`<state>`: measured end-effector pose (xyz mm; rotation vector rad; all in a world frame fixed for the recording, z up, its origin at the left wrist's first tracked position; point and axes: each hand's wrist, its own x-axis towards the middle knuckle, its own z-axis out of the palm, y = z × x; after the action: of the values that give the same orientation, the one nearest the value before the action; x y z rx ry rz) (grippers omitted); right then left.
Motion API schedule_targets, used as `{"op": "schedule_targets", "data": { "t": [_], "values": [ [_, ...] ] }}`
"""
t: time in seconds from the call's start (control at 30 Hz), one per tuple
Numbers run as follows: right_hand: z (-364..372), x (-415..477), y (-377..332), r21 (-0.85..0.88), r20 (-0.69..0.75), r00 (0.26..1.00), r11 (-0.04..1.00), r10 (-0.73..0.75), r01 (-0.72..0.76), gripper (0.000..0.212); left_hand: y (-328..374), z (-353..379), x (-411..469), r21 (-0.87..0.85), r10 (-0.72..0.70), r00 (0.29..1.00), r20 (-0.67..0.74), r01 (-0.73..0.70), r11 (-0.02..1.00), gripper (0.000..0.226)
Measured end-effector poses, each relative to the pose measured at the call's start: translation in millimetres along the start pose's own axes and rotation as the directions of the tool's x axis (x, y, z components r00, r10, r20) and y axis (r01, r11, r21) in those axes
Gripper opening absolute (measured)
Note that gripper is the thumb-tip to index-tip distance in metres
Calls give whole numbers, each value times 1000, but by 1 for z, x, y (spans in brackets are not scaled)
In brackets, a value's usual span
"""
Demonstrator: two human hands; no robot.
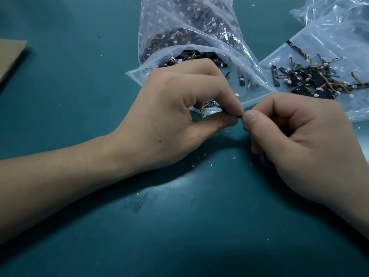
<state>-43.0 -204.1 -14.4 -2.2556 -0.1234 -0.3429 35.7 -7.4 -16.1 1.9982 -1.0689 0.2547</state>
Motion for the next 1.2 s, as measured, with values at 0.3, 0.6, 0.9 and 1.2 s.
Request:
{"op": "schedule_targets", "data": {
  "t": [0.3, 0.6, 0.9, 1.2],
  "values": [
    [2, 0, 0, 25, -31, 999, 1000, 15, -15, 24, 3, 0, -1, 1, -20, 999, -39, 20, 1000, 2],
    [1, -1, 1, 70, -25, 1000, 998, 11, -9, 22, 4, 0, 0, -96, -145, 989, 5, 145, 985, 21],
    [-1, -2, 0, 55, -4, 1000, 998, -27, 27, 21, 2, 0, 4, -95, -145, 984, 104, 155, 983, 3],
    [-2, -1, 0, 52, 42, 998, 998, -47, 45, 19, 3, -2, 5, -86, -129, 982, 139, 142, 986, 4]
  ]
}}
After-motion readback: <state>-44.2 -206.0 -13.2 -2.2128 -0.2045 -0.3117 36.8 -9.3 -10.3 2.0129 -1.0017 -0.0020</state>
